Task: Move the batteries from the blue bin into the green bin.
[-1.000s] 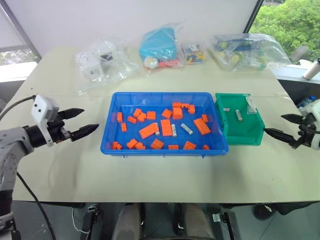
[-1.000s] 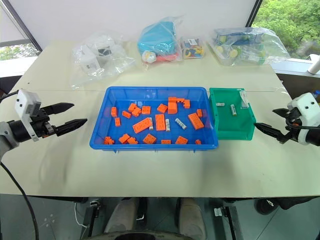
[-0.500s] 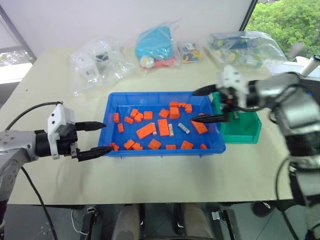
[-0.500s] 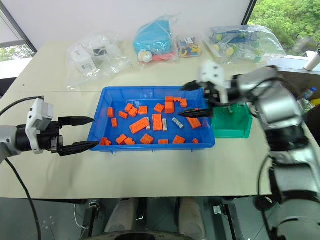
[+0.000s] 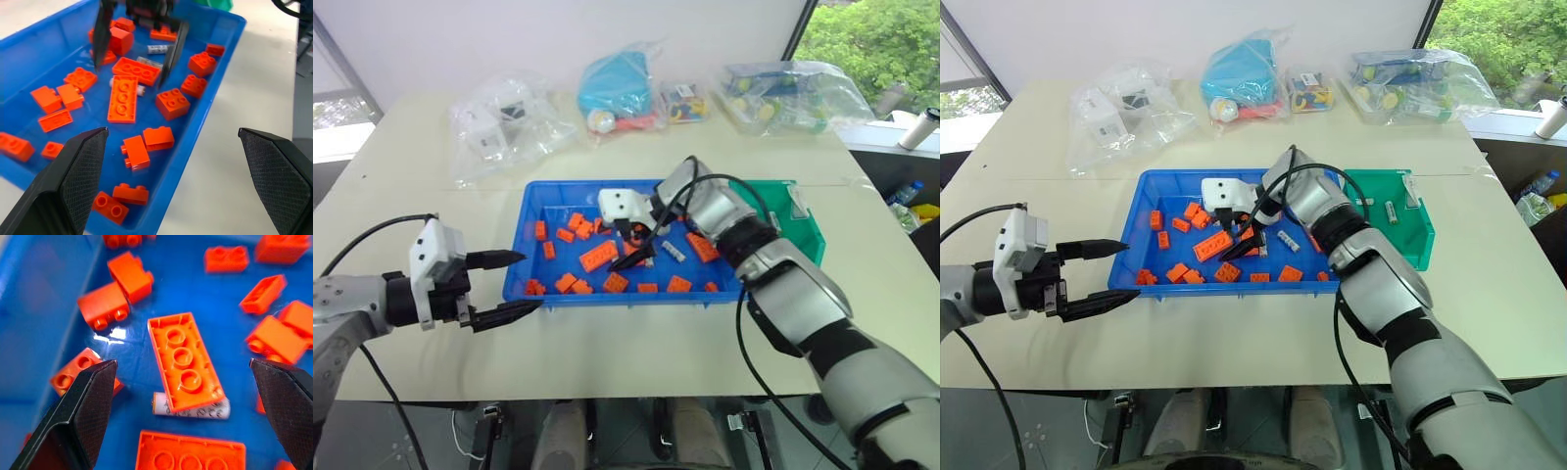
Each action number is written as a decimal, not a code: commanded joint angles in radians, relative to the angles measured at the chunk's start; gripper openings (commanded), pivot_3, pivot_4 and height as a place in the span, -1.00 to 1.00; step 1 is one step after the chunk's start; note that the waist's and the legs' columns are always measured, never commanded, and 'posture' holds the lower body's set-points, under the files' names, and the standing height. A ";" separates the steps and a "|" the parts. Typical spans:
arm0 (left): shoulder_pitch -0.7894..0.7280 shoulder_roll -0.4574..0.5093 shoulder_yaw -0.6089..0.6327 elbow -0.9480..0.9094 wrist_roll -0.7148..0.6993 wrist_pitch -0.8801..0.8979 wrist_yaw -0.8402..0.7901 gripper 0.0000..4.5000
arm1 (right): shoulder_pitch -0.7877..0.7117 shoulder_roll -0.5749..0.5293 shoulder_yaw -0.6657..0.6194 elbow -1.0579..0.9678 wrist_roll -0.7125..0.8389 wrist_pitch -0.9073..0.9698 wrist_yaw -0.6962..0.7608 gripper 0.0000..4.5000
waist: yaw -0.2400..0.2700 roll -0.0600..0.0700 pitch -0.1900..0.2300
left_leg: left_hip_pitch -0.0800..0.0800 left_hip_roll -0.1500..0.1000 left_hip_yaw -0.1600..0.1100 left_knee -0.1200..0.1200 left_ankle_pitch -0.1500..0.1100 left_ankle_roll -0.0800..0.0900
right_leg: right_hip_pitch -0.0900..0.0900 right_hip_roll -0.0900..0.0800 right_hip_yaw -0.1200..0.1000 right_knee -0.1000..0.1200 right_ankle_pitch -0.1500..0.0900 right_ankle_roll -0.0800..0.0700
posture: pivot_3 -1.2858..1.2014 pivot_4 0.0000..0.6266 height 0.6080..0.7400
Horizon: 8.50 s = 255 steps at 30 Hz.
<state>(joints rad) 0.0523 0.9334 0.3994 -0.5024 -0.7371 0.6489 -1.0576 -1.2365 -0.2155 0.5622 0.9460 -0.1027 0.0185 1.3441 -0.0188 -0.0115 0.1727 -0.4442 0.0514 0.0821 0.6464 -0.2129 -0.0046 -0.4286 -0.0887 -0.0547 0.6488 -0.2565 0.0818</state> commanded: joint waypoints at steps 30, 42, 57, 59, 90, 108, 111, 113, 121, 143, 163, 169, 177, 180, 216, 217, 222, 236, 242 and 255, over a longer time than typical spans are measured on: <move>-0.137 -0.040 -0.046 0.022 -0.003 -0.024 0.138 1.00 | 0.097 0.198 -0.271 -0.250 -0.042 0.352 -0.483 0.81 | 0.002 0.000 0.000 | 0.000 0.000 -0.001 -0.001 0.000 -0.003 | 0.000 0.000 0.000 0.000 0.001 -0.001 | 0.03 -0.52 0.94; -0.209 -0.066 -0.124 0.086 0.020 -0.038 0.123 1.00 | 0.469 0.006 -0.239 -0.971 -0.012 0.960 -0.527 0.81 | -0.002 0.000 0.000 | 0.000 0.000 -0.002 -0.001 0.000 -0.002 | 0.000 0.001 -0.001 0.001 0.001 -0.001 | 0.03 -0.52 0.94; -0.251 -0.076 -0.150 0.112 0.036 -0.046 0.102 1.00 | 0.436 -0.001 -0.183 -0.907 0.030 0.884 -0.598 0.81 | 0.002 0.000 0.000 | 0.000 0.000 -0.002 -0.001 0.001 -0.002 | 0.000 0.001 -0.001 0.000 0.001 -0.001 | 0.03 -0.52 0.94; -0.242 -0.076 -0.144 0.106 0.035 -0.046 0.104 1.00 | 0.439 -0.011 -0.163 -0.899 0.031 0.861 -0.593 0.81 | 0.001 -0.001 0.000 | 0.000 0.000 -0.002 -0.001 0.001 -0.002 | 0.000 0.001 -0.001 0.000 0.001 -0.001 | 0.03 -0.52 0.94; -0.236 -0.047 -0.197 0.094 0.054 -0.091 -0.022 1.00 | 0.473 -0.066 -0.171 -0.882 0.089 0.838 -0.552 -0.99 | 0.005 -0.001 -0.001 | 0.001 0.000 -0.002 -0.001 0.001 -0.002 | 0.001 0.001 -0.001 0.000 0.000 -0.001 | 0.03 -0.52 0.94; -0.377 -0.108 -0.320 0.220 0.111 -0.171 -0.127 1.00 | 0.735 -0.664 -0.704 -1.184 0.214 1.066 -0.575 -0.77 | 0.020 0.000 0.000 | 0.000 0.000 -0.001 -0.001 0.000 -0.001 | 0.001 0.001 -0.001 -0.002 -0.001 -0.004 | 0.03 -0.52 0.94; -0.412 -0.125 -0.344 0.248 0.125 -0.185 -0.139 1.00 | 0.759 -0.655 -0.723 -1.187 0.221 1.058 -0.615 -0.22 | 0.011 0.000 0.001 | 0.000 0.000 0.000 0.001 0.000 -0.001 | 0.000 0.001 0.000 -0.002 -0.001 -0.004 | 0.03 -0.52 0.94; -0.429 -0.133 -0.355 0.261 0.130 -0.191 -0.147 1.00 | 0.759 -0.664 -0.718 -1.184 0.219 1.033 -0.629 0.23 | 0.009 0.000 0.001 | 0.000 0.000 -0.001 0.001 0.000 -0.001 | 0.001 0.001 0.000 -0.002 -0.001 -0.004 | 0.03 -0.52 0.94; -0.452 -0.153 -0.377 0.269 0.140 -0.203 -0.165 1.00 | 0.639 -0.542 -0.651 -1.328 0.388 1.108 -0.602 0.44 | 0.005 -0.001 0.001 | 0.000 0.000 -0.001 0.000 0.000 0.000 | 0.000 0.002 0.000 -0.002 0.000 -0.001 | 0.03 -0.52 0.94; -0.429 -0.134 -0.334 0.210 0.132 -0.166 -0.115 1.00 | 0.598 -0.341 -0.246 -1.159 0.335 0.988 -0.650 0.44 | 0.008 -0.001 0.001 | -0.001 0.000 -0.002 0.001 0.000 0.000 | 0.001 0.001 -0.001 -0.001 0.000 0.000 | 0.03 -0.52 0.94; -0.499 -0.137 -0.355 0.253 0.134 -0.160 -0.109 1.00 | 0.584 -0.383 -0.146 -1.008 0.227 0.823 -0.561 -0.12 | 0.008 -0.002 0.000 | 0.000 0.000 -0.002 0.001 0.000 0.000 | 0.002 0.002 -0.001 -0.001 0.000 0.000 | 0.03 -0.52 0.94; -0.522 -0.138 -0.363 0.282 0.144 -0.167 -0.120 1.00 | 0.595 -0.387 -0.177 -1.043 0.237 0.853 -0.556 -1.00 | 0.009 -0.002 0.000 | 0.000 0.000 -0.002 0.002 0.000 0.000 | 0.002 0.002 -0.001 -0.001 0.000 0.000 | 0.03 -0.52 0.94; -0.546 -0.150 -0.379 0.300 0.150 -0.166 -0.126 1.00 | 0.571 -0.478 -0.381 -1.158 0.312 0.997 -0.554 -1.00 | 0.012 -0.001 0.001 | 0.000 0.000 -0.002 0.002 0.000 0.000 | 0.002 0.002 -0.001 -0.001 0.000 0.000 | 0.03 -0.52 0.94; -0.544 -0.153 -0.383 0.296 0.151 -0.164 -0.132 1.00 | 0.551 -0.578 -0.541 -1.170 0.361 1.066 -0.543 -1.00 | 0.015 -0.001 0.001 | -0.001 -0.001 -0.002 0.002 0.000 0.000 | 0.002 0.001 -0.001 -0.001 0.000 0.000 | 0.03 -0.52 0.94; -0.586 -0.188 -0.400 0.314 0.175 -0.150 -0.154 1.00 | 0.548 -0.457 -0.300 -1.177 0.383 1.043 -0.664 0.43 | 0.031 -0.002 0.001 | -0.001 0.000 -0.002 0.002 0.000 0.000 | 0.002 0.002 0.000 -0.001 0.000 0.000 | 0.03 -0.52 0.94; -0.580 -0.181 -0.393 0.310 0.172 -0.147 -0.152 1.00 | 0.548 -0.455 -0.289 -1.161 0.375 1.034 -0.665 0.43 | 0.030 -0.002 0.001 | -0.001 0.000 -0.002 0.002 0.000 0.000 | 0.002 0.002 0.000 -0.001 0.000 0.000 | 0.03 -0.52 0.94; -0.546 -0.162 -0.369 0.291 0.165 -0.139 -0.137 1.00 | 0.552 -0.458 -0.273 -1.107 0.345 1.014 -0.667 0.43 | 0.028 -0.002 0.001 | -0.001 0.000 -0.002 0.002 0.000 0.000 | 0.001 0.002 0.000 -0.001 0.000 0.000 | 0.03 -0.52 0.94; -0.560 -0.166 -0.375 0.301 0.161 -0.141 -0.121 1.00 | 0.587 -0.469 -0.225 -1.088 0.264 1.000 -0.674 0.43 | 0.029 -0.002 0.001 | -0.001 0.000 -0.002 0.002 0.000 0.000 | 0.002 0.002 0.000 -0.001 0.000 0.000 | 0.03 -0.52 0.94; -0.567 -0.170 -0.380 0.311 0.165 -0.147 -0.125 1.00 | 0.596 -0.441 -0.227 -1.102 0.269 1.025 -0.673 0.43 | 0.030 -0.002 0.001 | -0.001 0.000 -0.002 0.003 0.000 0.000 | 0.002 0.002 0.000 -0.001 0.000 0.000 | 0.03 -0.52 0.94; -0.570 -0.179 -0.398 0.315 0.165 -0.154 -0.154 1.00 | 0.605 -0.403 -0.267 -1.136 0.302 1.054 -0.659 -0.99 | 0.029 -0.002 0.001 | 0.000 0.000 -0.002 0.003 0.000 0.000 | 0.002 0.002 0.000 -0.001 0.000 0.000 | 0.03 -0.52 0.94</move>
<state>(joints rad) -0.5046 0.7524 -0.0061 -0.1696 -0.5649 0.5103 -1.1994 -0.6360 -0.6167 0.3326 -0.1556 0.1800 1.0540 0.6769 0.0106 -0.0135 0.1732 -0.4444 0.0513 0.0801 0.6489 -0.2130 -0.0047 -0.4265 -0.0864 -0.0551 0.6481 -0.2561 0.0816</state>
